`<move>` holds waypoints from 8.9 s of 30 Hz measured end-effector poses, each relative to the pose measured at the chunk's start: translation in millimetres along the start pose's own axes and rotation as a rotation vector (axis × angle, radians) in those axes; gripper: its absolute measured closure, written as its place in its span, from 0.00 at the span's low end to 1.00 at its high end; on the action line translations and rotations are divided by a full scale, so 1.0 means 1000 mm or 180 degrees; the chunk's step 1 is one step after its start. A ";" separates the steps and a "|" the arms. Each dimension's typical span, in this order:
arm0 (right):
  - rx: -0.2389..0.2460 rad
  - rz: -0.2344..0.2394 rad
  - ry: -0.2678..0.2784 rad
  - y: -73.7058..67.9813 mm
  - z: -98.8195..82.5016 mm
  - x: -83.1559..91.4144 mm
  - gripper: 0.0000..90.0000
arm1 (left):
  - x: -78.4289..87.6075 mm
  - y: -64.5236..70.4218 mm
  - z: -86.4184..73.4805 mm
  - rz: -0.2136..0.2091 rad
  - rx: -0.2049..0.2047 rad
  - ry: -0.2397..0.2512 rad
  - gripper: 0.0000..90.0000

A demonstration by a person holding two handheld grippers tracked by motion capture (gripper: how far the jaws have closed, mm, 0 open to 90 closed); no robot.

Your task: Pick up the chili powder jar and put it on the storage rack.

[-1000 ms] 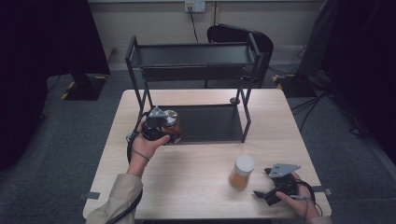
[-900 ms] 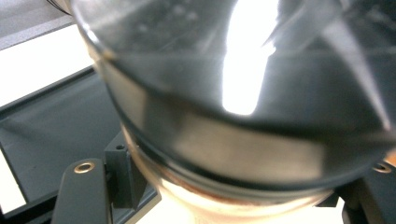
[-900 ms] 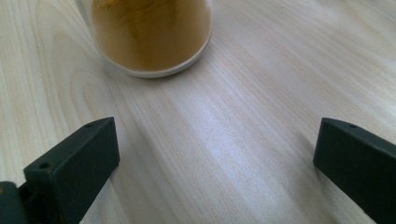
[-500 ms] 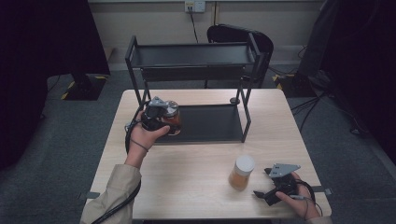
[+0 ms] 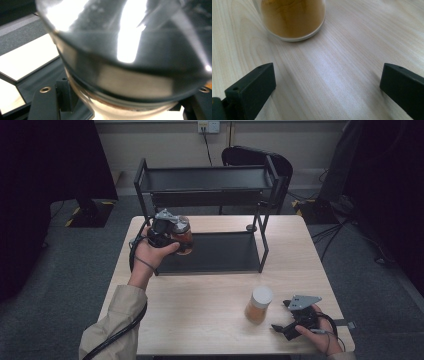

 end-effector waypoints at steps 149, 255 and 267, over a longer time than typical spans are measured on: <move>-0.0006 -0.0001 0.0000 0.000 0.000 0.000 0.00 | 0.031 -0.044 0.147 0.0616 0.0279 0.0230 0.08; -0.0051 -0.0052 -0.0001 -0.003 -0.001 0.001 0.00 | -0.053 -0.003 -0.060 -0.0110 0.0348 0.0311 0.02; -0.0051 -0.0052 -0.0001 -0.003 -0.001 0.001 0.00 | -0.063 0.000 -0.085 -0.0150 0.0380 0.0293 0.02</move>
Point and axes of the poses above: each handheld gripper's, and its own axes: x roughly backward along the jaws, z roughly out of its top, y roughly to its right, the point moved 7 cm from there along -x, roughly forward along the jaws, and after that the axes turned 1 degree about -z, right-handed, at the moved point
